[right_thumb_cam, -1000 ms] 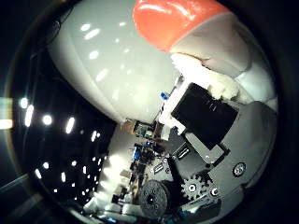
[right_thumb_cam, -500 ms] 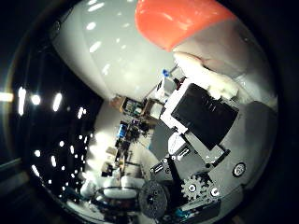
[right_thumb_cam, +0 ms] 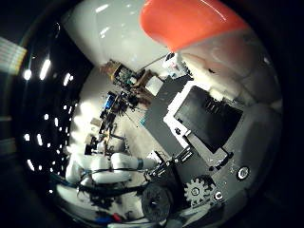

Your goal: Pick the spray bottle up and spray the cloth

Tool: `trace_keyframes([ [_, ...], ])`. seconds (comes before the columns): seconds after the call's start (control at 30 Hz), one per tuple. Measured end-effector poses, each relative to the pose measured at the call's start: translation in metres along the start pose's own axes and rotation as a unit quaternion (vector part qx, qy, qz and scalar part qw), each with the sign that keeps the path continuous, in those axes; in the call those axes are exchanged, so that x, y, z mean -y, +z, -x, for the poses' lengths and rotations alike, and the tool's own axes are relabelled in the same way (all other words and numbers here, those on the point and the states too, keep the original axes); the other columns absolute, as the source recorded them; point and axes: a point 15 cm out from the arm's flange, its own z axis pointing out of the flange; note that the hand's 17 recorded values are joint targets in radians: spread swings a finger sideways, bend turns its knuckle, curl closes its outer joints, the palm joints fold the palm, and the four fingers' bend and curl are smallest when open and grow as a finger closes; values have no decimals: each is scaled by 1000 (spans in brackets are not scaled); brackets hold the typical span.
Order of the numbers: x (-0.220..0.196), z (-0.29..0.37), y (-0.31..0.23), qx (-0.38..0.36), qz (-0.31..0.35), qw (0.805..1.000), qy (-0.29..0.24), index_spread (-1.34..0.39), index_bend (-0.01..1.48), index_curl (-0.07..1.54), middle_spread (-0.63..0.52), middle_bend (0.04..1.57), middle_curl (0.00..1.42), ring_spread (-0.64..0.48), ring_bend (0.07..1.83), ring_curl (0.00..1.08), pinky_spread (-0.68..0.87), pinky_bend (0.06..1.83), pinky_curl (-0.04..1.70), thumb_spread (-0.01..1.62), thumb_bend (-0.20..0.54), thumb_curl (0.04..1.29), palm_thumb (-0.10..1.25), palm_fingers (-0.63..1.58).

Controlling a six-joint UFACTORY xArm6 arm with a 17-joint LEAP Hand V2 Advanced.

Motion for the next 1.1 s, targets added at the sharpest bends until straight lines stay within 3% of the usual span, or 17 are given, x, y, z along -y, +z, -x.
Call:
trace_keyframes([
  [0.2,-4,-4,58,3,90,996,22,-302,1122,727,-189,1325,733,-211,1464,565,-317,1301,612,648,-17,1051,1001,1222],
  [0.4,-24,-14,129,13,198,979,44,-300,1131,725,-187,1331,733,-208,1463,571,-317,1299,616,637,-17,1048,1000,1217],
  [0.57,-38,-23,150,0,243,969,46,-295,1133,724,-187,1334,731,-208,1456,574,-317,1299,618,642,-14,1047,996,1217],
  [0.77,-19,-16,112,-3,224,974,36,-296,1135,721,-186,1335,729,-209,1457,579,-317,1298,620,654,-15,1046,996,1216],
  [1.1,-4,-6,-14,-24,169,985,30,-287,1141,722,-186,1341,728,-216,1443,587,-317,1301,623,678,-14,1053,1003,1211],
])
